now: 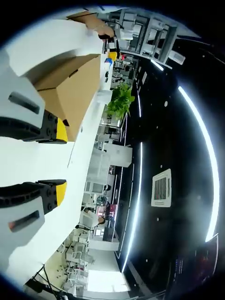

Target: Operate the shoe box by opening the lid, removing the specified soft item, and placing it in the target area until the item is outside and the box remains undamaged.

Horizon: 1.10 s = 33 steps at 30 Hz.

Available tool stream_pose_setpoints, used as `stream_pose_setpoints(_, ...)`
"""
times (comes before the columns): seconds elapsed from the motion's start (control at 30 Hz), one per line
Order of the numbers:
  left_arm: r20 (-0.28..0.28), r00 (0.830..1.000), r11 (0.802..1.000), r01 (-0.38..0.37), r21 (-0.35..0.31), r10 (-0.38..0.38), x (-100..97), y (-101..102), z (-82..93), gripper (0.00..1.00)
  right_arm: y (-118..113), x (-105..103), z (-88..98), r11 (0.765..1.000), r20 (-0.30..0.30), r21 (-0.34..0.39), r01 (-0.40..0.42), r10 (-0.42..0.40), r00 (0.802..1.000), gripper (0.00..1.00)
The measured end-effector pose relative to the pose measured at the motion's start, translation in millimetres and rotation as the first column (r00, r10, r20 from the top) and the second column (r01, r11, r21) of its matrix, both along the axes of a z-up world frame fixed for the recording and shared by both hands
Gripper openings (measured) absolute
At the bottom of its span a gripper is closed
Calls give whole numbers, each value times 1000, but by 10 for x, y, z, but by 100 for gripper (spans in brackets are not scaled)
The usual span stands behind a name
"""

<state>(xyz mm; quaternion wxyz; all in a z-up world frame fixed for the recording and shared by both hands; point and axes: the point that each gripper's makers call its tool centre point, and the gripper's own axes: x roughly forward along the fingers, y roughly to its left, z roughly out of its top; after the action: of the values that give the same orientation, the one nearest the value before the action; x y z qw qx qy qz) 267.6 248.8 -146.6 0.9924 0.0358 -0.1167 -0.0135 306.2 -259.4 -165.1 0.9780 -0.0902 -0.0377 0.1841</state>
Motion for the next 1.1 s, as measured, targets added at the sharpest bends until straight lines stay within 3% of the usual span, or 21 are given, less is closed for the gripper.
stream_pose_setpoints(1.1, -16, 1000, 999, -18, -28, 18, 5, 4, -58, 58, 6, 29, -40, 1000, -21, 13, -4, 5, 1000, 30)
